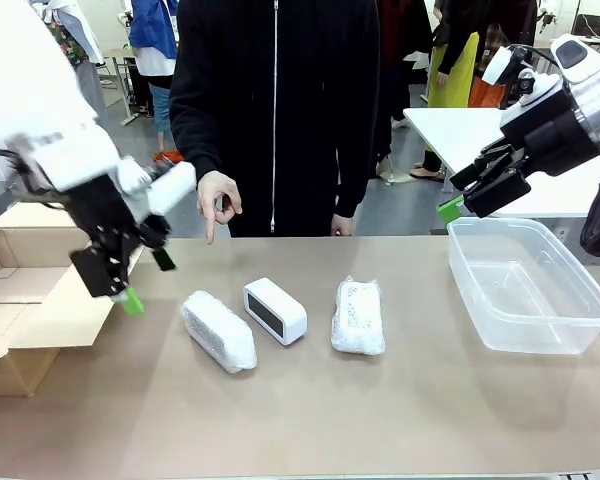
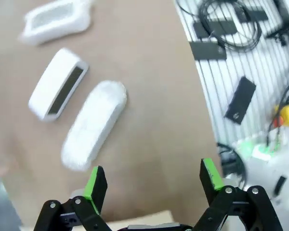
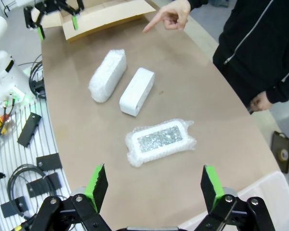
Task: Separate and place wrapped and unwrapped clocks.
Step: Pick up the Digital clock indicated by the person.
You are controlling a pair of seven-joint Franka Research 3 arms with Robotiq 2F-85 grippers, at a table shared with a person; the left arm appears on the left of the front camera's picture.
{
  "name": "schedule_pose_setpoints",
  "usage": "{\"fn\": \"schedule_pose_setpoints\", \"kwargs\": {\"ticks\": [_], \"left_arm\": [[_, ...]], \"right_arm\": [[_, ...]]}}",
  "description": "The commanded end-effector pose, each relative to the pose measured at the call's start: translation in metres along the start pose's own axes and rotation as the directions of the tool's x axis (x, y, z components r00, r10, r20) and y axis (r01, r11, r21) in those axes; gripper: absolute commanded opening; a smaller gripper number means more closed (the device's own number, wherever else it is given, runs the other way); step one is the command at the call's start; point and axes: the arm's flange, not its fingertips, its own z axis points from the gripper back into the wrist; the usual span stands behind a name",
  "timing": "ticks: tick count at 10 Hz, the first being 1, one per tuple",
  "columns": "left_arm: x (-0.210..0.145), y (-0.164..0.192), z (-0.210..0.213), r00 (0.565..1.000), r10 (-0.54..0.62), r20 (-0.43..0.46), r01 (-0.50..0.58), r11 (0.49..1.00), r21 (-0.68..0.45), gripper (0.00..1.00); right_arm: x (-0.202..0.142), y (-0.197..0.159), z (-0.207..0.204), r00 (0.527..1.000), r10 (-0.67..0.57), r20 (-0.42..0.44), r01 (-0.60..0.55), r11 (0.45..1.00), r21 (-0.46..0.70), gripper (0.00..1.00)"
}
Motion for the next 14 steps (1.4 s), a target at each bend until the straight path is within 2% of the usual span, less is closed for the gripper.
{"fn": "schedule_pose_setpoints", "kwargs": {"ticks": [1, 2, 3, 4, 7, 8, 10, 14], "left_arm": [[0.008, 0.025, -0.039, 0.954, -0.297, -0.048, 0.300, 0.950, 0.085, 1.00], [0.015, 0.031, -0.055, 0.953, -0.294, -0.080, 0.302, 0.945, 0.128, 1.00], [0.010, 0.039, -0.053, 0.972, -0.224, -0.068, 0.232, 0.958, 0.168, 1.00], [0.021, 0.021, -0.045, 0.962, -0.265, -0.070, 0.268, 0.963, 0.037, 1.00], [0.021, 0.021, -0.045, 0.962, -0.265, -0.070, 0.268, 0.963, 0.037, 1.00], [0.021, 0.027, -0.052, 0.960, -0.266, -0.087, 0.271, 0.961, 0.054, 1.00], [0.016, 0.060, -0.069, 0.952, -0.289, -0.106, 0.289, 0.957, -0.012, 1.00], [0.012, 0.092, -0.111, 0.926, -0.350, -0.143, 0.344, 0.937, -0.067, 1.00]], "right_arm": [[-0.002, 0.000, -0.001, 1.000, -0.004, 0.014, 0.003, 1.000, 0.017, 1.00], [-0.002, 0.000, -0.001, 1.000, -0.004, 0.014, 0.003, 1.000, 0.017, 1.00], [-0.002, 0.000, -0.001, 1.000, -0.004, 0.014, 0.003, 1.000, 0.017, 1.00], [-0.002, 0.000, -0.001, 1.000, -0.004, 0.014, 0.003, 1.000, 0.017, 1.00], [-0.002, 0.000, -0.001, 1.000, -0.004, 0.014, 0.003, 1.000, 0.017, 1.00], [-0.002, 0.000, -0.001, 1.000, -0.004, 0.014, 0.003, 1.000, 0.017, 1.00], [-0.002, 0.000, -0.001, 1.000, -0.004, 0.014, 0.003, 1.000, 0.017, 1.00], [-0.002, 0.000, -0.001, 1.000, -0.004, 0.014, 0.003, 1.000, 0.017, 1.00]]}}
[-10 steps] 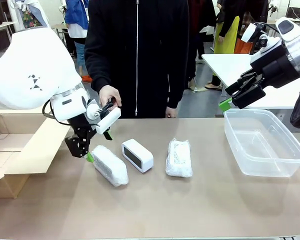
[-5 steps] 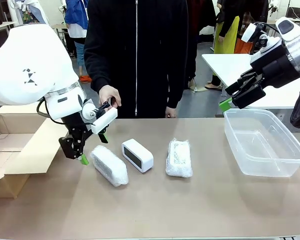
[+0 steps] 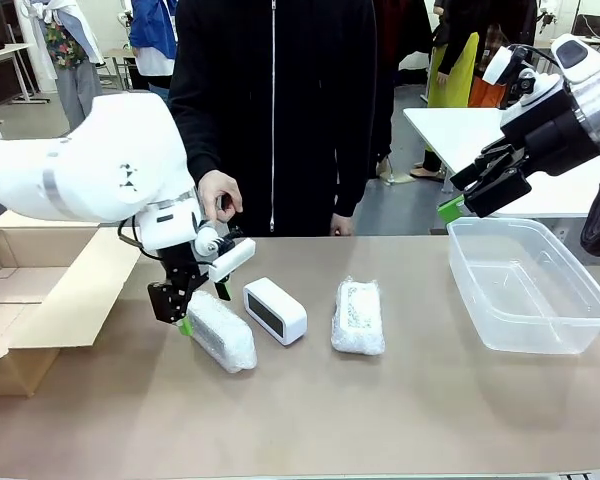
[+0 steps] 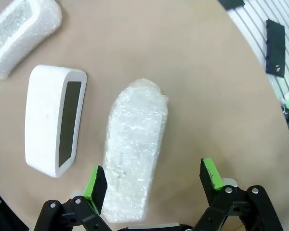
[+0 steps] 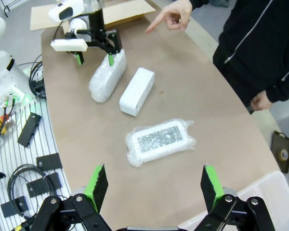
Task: Separate and place wrapped and unwrapped clocks.
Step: Pick up the Digital clock indicated by the person.
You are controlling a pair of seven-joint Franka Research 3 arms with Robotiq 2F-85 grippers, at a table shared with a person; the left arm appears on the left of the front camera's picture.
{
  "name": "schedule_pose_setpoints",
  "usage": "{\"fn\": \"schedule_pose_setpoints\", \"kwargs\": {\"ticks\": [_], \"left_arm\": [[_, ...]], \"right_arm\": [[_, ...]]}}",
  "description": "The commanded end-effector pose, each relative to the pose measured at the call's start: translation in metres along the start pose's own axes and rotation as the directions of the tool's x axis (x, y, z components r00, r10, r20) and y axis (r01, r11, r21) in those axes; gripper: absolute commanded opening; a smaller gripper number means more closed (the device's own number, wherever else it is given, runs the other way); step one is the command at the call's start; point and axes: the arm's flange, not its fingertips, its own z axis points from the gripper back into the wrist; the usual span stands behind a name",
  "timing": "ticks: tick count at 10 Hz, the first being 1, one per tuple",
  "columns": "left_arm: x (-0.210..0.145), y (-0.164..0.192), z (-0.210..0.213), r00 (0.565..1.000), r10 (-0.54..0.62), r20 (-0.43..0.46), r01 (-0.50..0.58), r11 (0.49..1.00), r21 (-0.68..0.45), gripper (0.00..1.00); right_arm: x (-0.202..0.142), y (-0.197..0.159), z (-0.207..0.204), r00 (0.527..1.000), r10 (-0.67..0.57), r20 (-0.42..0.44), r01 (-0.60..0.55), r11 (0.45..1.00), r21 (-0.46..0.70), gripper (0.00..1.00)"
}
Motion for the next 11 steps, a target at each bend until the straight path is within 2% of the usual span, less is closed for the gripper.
{"fn": "schedule_pose_setpoints", "kwargs": {"ticks": [1, 8, 11], "left_arm": [[0.000, 0.013, -0.006, 0.998, -0.041, -0.055, 0.042, 0.999, 0.004, 1.00], [-0.009, 0.028, -0.042, 0.988, -0.118, -0.098, 0.123, 0.992, 0.043, 1.00], [-0.015, 0.031, -0.061, 0.989, -0.085, -0.117, 0.085, 0.996, -0.001, 1.00]], "right_arm": [[-0.001, 0.000, -0.001, 1.000, -0.003, 0.014, 0.003, 1.000, 0.017, 1.00], [-0.001, 0.000, -0.001, 1.000, -0.003, 0.014, 0.003, 1.000, 0.017, 1.00], [-0.001, 0.000, -0.001, 1.000, -0.003, 0.014, 0.003, 1.000, 0.017, 1.00]]}}
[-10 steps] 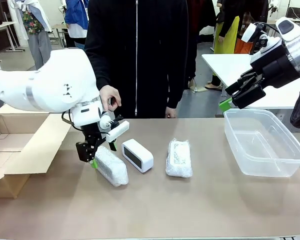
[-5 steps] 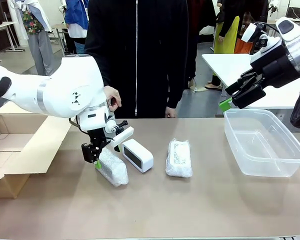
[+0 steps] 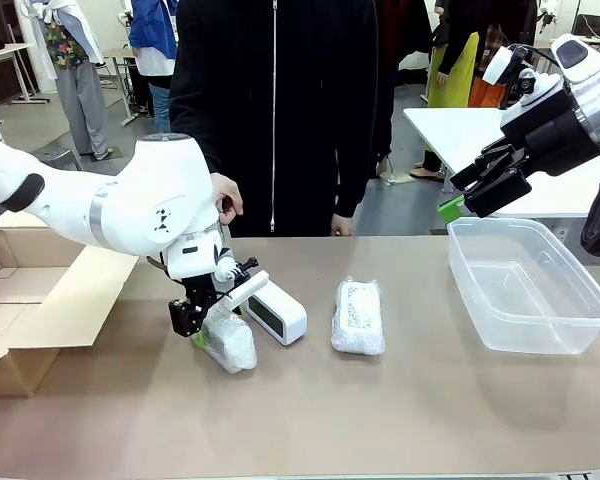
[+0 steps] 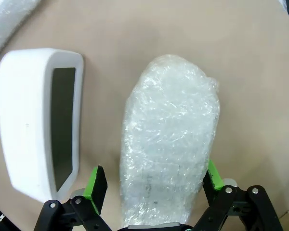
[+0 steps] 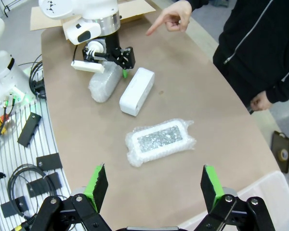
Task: Separate and place wrapped and unwrapped clocks.
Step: Pick up the Digital clock indicated by the person.
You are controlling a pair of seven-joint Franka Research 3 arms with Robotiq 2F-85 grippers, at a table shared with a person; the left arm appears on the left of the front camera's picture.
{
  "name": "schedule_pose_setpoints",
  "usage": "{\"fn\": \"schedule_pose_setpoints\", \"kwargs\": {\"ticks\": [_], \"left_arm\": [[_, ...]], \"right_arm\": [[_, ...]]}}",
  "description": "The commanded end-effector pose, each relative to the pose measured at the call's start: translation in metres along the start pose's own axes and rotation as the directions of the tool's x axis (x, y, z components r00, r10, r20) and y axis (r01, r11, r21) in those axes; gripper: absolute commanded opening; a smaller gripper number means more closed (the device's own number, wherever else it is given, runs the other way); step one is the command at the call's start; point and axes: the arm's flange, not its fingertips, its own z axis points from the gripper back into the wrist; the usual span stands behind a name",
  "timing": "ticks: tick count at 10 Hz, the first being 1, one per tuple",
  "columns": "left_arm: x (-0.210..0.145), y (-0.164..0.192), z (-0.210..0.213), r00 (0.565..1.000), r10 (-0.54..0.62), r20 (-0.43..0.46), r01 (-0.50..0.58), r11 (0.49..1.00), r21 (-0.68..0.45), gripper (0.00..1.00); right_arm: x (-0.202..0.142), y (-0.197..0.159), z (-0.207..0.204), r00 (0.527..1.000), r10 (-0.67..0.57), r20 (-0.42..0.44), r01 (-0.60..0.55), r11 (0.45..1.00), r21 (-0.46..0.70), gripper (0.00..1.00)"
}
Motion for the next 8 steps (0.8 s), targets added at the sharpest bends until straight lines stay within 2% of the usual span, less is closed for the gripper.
{"fn": "schedule_pose_setpoints", "kwargs": {"ticks": [1, 2, 3, 4, 5, 6, 7, 8], "left_arm": [[-0.005, 0.005, -0.004, 0.999, -0.005, -0.042, 0.005, 1.000, -0.002, 1.00], [-0.004, 0.004, -0.004, 0.999, -0.002, -0.038, 0.002, 1.000, -0.008, 1.00], [-0.002, 0.003, 0.000, 0.999, -0.009, -0.035, 0.009, 1.000, -0.018, 0.81], [-0.001, 0.003, 0.004, 0.999, -0.009, -0.031, 0.008, 1.000, -0.016, 0.81], [-0.001, 0.003, 0.007, 0.999, -0.003, -0.036, 0.002, 1.000, -0.016, 0.62], [0.002, 0.003, 0.009, 1.000, -0.001, -0.022, 0.000, 1.000, -0.031, 0.78], [0.004, 0.003, 0.011, 0.999, -0.006, -0.034, 0.004, 0.999, -0.047, 0.66], [0.006, 0.002, 0.011, 0.999, -0.008, -0.049, 0.005, 0.998, -0.067, 0.59]], "right_arm": [[-0.001, 0.000, -0.002, 1.000, -0.003, 0.015, 0.003, 1.000, 0.017, 1.00], [-0.001, 0.000, -0.002, 1.000, -0.003, 0.015, 0.003, 1.000, 0.017, 1.00], [-0.001, 0.000, -0.002, 1.000, -0.003, 0.015, 0.003, 1.000, 0.017, 1.00], [-0.001, 0.000, -0.002, 1.000, -0.003, 0.015, 0.003, 1.000, 0.017, 1.00], [-0.001, 0.000, -0.002, 1.000, -0.003, 0.015, 0.003, 1.000, 0.017, 1.00], [-0.001, 0.000, -0.002, 1.000, -0.003, 0.015, 0.003, 1.000, 0.017, 1.00], [-0.001, 0.000, -0.002, 1.000, -0.003, 0.015, 0.003, 1.000, 0.017, 1.00], [-0.001, 0.000, -0.002, 1.000, -0.003, 0.015, 0.003, 1.000, 0.017, 1.00]]}}
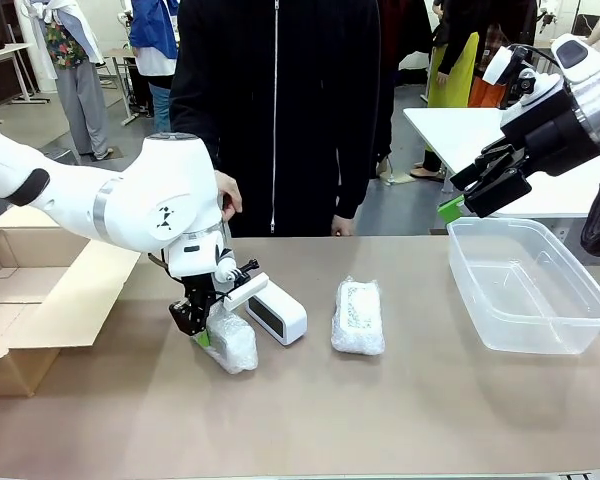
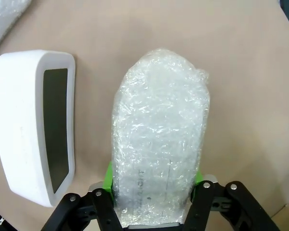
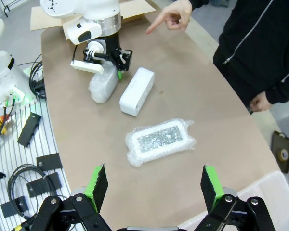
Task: Separate and place wrapped and unwrapped clocks.
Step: Pick up the Digital clock indicated by the person.
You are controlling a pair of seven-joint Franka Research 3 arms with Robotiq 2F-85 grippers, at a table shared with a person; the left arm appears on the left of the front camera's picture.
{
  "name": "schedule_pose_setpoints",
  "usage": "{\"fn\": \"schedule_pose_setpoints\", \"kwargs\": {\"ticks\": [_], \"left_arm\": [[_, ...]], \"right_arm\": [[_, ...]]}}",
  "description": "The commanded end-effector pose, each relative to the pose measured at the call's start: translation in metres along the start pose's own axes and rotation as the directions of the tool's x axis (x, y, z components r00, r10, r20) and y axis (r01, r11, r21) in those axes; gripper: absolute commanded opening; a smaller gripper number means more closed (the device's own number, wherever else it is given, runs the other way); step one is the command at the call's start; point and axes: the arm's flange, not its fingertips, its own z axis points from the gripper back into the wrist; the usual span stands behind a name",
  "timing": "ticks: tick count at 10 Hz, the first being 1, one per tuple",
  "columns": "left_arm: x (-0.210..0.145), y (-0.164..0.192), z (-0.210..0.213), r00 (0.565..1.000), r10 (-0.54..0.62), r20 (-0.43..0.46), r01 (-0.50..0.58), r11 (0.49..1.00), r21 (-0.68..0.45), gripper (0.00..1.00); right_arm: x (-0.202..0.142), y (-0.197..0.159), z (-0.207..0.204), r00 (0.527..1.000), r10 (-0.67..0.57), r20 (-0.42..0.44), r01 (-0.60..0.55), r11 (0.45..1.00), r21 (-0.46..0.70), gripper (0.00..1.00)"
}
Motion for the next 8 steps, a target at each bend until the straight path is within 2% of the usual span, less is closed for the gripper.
{"fn": "schedule_pose_setpoints", "kwargs": {"ticks": [1, 2, 3, 4, 5, 6, 8], "left_arm": [[0.003, 0.000, 0.007, 0.999, 0.015, -0.035, -0.017, 0.999, -0.042, 0.47], [0.002, -0.001, 0.009, 0.999, 0.023, -0.029, -0.024, 0.999, -0.041, 0.40], [0.000, -0.003, 0.022, 0.999, 0.044, -0.021, -0.044, 0.999, 0.004, 0.28], [-0.003, -0.006, 0.039, 0.998, 0.063, -0.023, -0.063, 0.997, 0.038, 0.21], [-0.004, -0.011, 0.061, 0.996, 0.086, -0.037, -0.084, 0.995, 0.054, 0.08], [-0.003, -0.019, 0.088, 0.991, 0.122, -0.051, -0.118, 0.991, 0.066, 0.15], [0.001, -0.033, 0.156, 0.982, 0.170, -0.079, -0.162, 0.981, 0.102, 0.15]], "right_arm": [[-0.001, 0.000, -0.001, 1.000, -0.003, 0.015, 0.003, 1.000, 0.017, 1.00], [-0.001, 0.000, -0.001, 1.000, -0.003, 0.015, 0.003, 1.000, 0.017, 1.00], [-0.001, 0.000, -0.001, 1.000, -0.003, 0.015, 0.003, 1.000, 0.017, 1.00], [-0.001, 0.000, -0.001, 1.000, -0.003, 0.015, 0.003, 1.000, 0.017, 1.00], [-0.001, 0.000, -0.001, 1.000, -0.003, 0.015, 0.003, 1.000, 0.017, 1.00], [-0.001, 0.000, -0.001, 1.000, -0.003, 0.015, 0.003, 1.000, 0.017, 1.00], [-0.001, 0.000, -0.001, 1.000, -0.003, 0.015, 0.003, 1.000, 0.017, 1.00]]}}
